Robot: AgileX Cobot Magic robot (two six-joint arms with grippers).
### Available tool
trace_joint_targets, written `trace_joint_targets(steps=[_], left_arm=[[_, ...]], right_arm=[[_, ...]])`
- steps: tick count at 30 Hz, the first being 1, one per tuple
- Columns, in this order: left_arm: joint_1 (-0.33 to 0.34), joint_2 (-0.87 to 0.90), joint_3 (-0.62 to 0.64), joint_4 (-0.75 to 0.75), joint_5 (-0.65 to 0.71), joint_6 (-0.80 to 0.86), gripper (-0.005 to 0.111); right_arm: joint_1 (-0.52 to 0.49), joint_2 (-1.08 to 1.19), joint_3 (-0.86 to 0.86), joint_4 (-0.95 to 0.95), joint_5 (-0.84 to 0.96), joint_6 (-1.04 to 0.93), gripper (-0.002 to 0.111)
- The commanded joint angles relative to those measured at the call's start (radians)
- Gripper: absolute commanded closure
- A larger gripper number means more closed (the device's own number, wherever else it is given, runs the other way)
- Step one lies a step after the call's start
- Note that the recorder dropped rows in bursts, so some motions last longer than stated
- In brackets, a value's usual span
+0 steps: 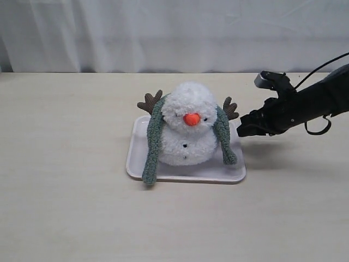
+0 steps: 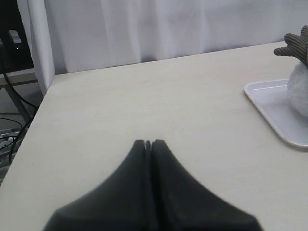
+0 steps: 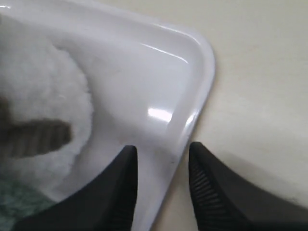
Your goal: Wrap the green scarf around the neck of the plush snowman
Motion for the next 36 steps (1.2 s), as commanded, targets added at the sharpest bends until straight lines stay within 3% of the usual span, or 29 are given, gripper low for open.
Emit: trace_joint_targets(steps=[1,8,12,18,24,36], left_arm=[[0.001,-0.003,0.003,-0.004,-0.012,-0.004,0.107],[0.001,-0.003,0.003,-0.004,-0.012,-0.004,0.107],[0.001,-0.003,0.003,-0.004,-0.012,-0.004,0.107],[0.001,-0.003,0.003,-0.004,-0.010,-0.004,0.107],[0.001,-0.003,0.003,-0.004,-0.012,-0.004,0.107],[0.001,-0.003,0.003,-0.004,-0.012,-0.004,0.107]], right_arm=[[-0.004,-0.101,-0.005,-0.023,0.100,0.023,0.073],[0.000,-0.246,0.002,-0.074,0.194,0.021,0.073],[0.024,-0.305,0.055,-0.076,0.179,-0.078,0.071],[0.126,-0.314,0.170,-0.076,-0.045,-0.140,0.052],[0.210,-0.314,0.268,-0.106,-0.305,-0.147,0.053],[0.305,-0.209,0.279,-0.091,-0.398,-0.154,0.053]])
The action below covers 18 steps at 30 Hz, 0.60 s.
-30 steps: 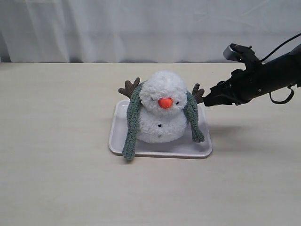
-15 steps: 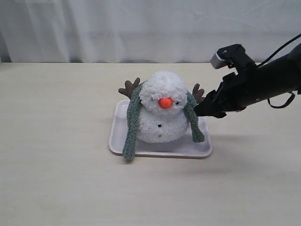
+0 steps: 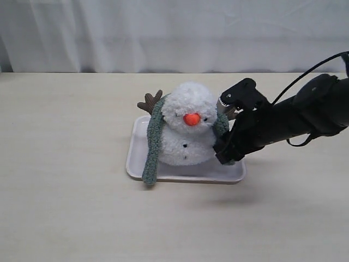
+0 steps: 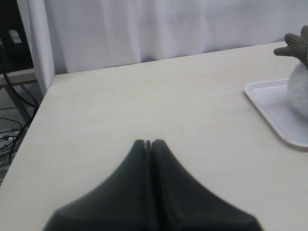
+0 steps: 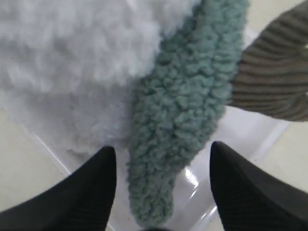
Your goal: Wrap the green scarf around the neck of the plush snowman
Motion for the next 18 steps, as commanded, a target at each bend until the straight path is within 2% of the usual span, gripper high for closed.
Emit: trace_joint_targets(steps=[1,3,5,9,10,18], left_arm=[[0.001,-0.003,0.003,-0.004,-0.012,-0.004,0.107],[0.001,-0.003,0.003,-0.004,-0.012,-0.004,0.107],[0.001,-0.003,0.003,-0.004,-0.012,-0.004,0.107],[0.001,-0.003,0.003,-0.004,-0.012,-0.004,0.107],[0.001,-0.003,0.003,-0.004,-0.012,-0.004,0.107],[0.001,-0.003,0.003,-0.004,-0.012,-0.004,0.107]], right_arm=[[0.015,0.048,0.006,0.023,-0.067,-0.004,0.053],[0.015,0.052,0.006,0.036,-0.083,0.005,0.057],[0.015,0.050,0.006,0.036,-0.087,0.020,0.067],[0.015,0.013,0.006,0.029,-0.059,0.018,0.092],[0.015,-0.013,0.006,0.027,-0.047,0.018,0.102],[0.015,-0.231,0.006,0.027,-0.021,0.020,0.104]])
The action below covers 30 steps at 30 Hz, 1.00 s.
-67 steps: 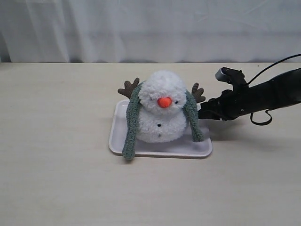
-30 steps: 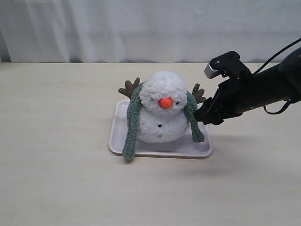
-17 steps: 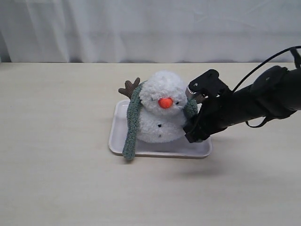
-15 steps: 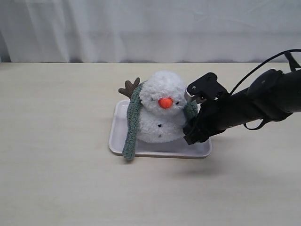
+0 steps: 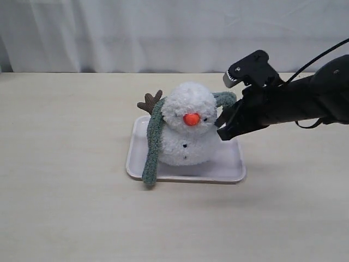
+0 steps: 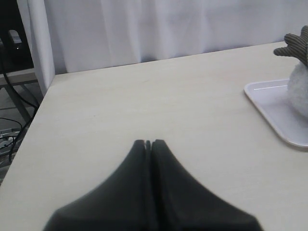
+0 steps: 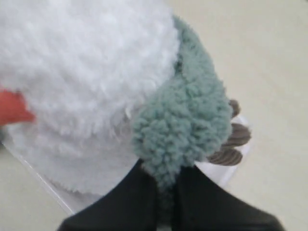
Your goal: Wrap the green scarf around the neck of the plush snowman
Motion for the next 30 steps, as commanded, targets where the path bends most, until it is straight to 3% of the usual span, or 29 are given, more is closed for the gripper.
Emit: trace_joint_targets(steps=[1,6,11,30], left_arm=[[0.001,-0.003,0.003,-0.004,-0.012,-0.004,0.107],[0.001,-0.003,0.003,-0.004,-0.012,-0.004,0.107],[0.001,-0.003,0.003,-0.004,-0.012,-0.004,0.107],[0.001,-0.003,0.003,-0.004,-0.010,-0.004,0.107]], right_arm=[[0.002,-0.117,0.004,-0.003,0.024,0.005,0.104],[0.002,-0.226,0.004,-0.069,0.015,0.013,0.104],[0.002,-0.261,0.006,-0.195,-0.016,0.170,0.104],[0.002,0.016,0.015,-0.237,0.055,0.293,0.104]])
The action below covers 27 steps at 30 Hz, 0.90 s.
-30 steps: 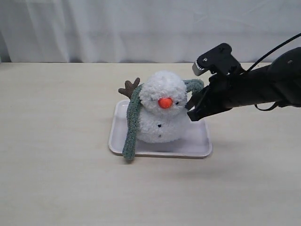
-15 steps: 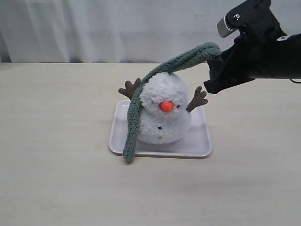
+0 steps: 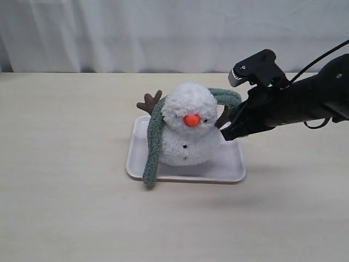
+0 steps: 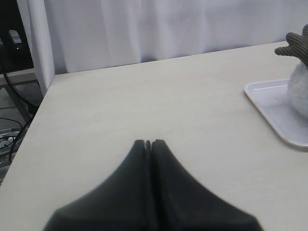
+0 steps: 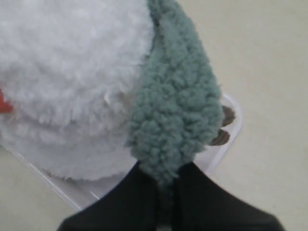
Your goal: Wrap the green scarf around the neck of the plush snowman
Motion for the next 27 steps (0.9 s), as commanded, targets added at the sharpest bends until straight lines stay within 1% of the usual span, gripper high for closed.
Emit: trace_joint_targets(steps=[1,5,11,16,20,27], left_arm=[[0.001,-0.003,0.003,-0.004,-0.010,-0.004,0.107],[0.001,-0.003,0.003,-0.004,-0.010,-0.004,0.107],[0.001,-0.003,0.003,-0.004,-0.010,-0.004,0.107],[0.001,-0.003,0.003,-0.004,-0.010,-0.004,0.107],[0.001,-0.003,0.003,-0.004,-0.010,-0.004,0.107],[0.001,-0.003,0.003,-0.004,-0.012,-0.004,0.107]], right_arm=[[0.002,0.019,0.006,-0.006,0.088,0.014,0.104],[0.002,0.019,0.006,0.000,0.222,0.040,0.104],[0.002,0.021,0.006,0.005,0.317,0.122,0.104],[0.002,0.040,0.006,0.009,0.355,0.172,0.104],[0.002,0.081,0.006,0.062,0.379,0.163,0.104],[0.002,0.139,0.006,0.083,0.401,0.160,0.104]])
